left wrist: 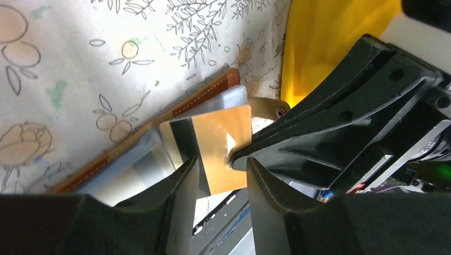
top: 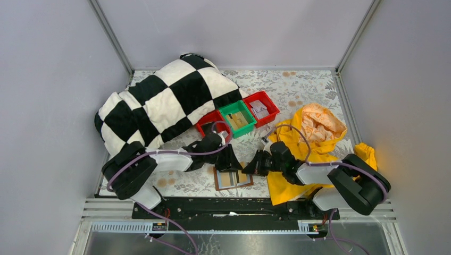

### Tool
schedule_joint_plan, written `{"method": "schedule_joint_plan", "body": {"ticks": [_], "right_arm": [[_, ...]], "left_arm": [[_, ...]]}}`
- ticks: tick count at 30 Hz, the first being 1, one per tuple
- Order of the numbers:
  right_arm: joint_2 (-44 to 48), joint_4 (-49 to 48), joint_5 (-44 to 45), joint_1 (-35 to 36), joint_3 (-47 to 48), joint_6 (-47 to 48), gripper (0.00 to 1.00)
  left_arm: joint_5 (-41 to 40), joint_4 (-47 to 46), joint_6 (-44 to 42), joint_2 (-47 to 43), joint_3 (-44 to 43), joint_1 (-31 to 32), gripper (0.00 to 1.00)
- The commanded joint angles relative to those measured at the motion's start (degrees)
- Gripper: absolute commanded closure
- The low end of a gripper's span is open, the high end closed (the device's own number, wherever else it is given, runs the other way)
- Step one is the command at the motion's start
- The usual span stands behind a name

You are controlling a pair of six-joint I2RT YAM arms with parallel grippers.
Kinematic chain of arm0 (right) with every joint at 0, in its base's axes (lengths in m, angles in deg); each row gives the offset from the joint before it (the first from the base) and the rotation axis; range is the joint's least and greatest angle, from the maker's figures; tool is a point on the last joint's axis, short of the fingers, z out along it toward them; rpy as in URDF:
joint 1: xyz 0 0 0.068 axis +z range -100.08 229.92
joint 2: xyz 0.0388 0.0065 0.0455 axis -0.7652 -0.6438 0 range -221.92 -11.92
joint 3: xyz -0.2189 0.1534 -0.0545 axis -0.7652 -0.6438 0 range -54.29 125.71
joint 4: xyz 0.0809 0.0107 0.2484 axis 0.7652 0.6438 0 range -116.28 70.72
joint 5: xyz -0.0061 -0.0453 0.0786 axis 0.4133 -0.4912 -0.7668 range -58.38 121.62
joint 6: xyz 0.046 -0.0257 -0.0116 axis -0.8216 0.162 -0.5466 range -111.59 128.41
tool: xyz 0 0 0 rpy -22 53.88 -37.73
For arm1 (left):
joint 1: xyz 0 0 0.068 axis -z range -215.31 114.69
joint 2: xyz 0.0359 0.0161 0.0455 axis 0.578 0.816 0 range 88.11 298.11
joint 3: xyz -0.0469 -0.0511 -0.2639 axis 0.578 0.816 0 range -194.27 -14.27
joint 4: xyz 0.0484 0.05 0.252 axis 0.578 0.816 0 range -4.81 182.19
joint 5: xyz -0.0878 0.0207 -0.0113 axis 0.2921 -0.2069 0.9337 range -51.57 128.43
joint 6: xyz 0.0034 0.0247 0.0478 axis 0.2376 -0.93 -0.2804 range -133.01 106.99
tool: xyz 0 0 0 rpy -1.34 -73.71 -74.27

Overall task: Take the credit cards out of the card holder
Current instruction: Place the credit card in the storage box.

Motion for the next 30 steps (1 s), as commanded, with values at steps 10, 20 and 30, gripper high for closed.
{"method": "schedule_joint_plan", "body": {"ticks": [10, 20, 30], "right_arm": [[17.8, 42.2, 18.7, 0.4, 23.7, 22.0, 1.00], [-1.7, 55.9, 38.3, 0.4, 54.1, 39.8, 1.00], [-23.9, 56.0, 44.3, 0.4, 71.6, 48.1, 1.00]], "left_arm": [[-12.5, 33.1, -12.8, -23.4, -16.4, -3.6, 0.48], [-17.5, 48.0, -16.1, -35.7, -14.0, -18.8, 0.42], [-17.7, 48.9, -15.0, -40.0, -8.9, -19.7, 0.37]]}}
